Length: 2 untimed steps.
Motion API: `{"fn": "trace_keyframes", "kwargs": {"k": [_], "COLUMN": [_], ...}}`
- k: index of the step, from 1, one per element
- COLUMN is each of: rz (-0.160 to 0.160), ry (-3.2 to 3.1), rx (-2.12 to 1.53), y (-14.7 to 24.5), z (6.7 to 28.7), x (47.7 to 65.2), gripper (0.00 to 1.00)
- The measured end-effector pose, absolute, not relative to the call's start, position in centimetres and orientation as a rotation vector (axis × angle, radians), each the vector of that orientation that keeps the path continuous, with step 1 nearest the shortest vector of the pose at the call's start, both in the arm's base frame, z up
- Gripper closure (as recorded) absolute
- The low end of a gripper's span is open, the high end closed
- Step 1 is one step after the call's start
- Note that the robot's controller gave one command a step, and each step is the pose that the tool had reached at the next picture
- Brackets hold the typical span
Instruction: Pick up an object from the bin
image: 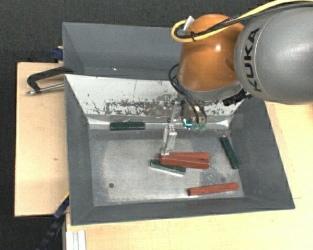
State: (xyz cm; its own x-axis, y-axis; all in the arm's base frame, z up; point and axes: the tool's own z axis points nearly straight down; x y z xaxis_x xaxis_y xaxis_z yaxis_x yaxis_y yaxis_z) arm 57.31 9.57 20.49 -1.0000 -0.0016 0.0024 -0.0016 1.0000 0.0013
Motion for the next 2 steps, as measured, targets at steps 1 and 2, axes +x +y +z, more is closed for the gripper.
{"fn": "trace_keyframes", "kwargs": {"k": [1, 2], "rz": [0.000, -0.003], "ry": [-3.141, -3.112], "rx": [0.167, 0.480], "y": [10.4, 7.7], "z": [20.0, 13.7], "x": [57.3, 56.1], "gripper": [0.00, 0.00]}}
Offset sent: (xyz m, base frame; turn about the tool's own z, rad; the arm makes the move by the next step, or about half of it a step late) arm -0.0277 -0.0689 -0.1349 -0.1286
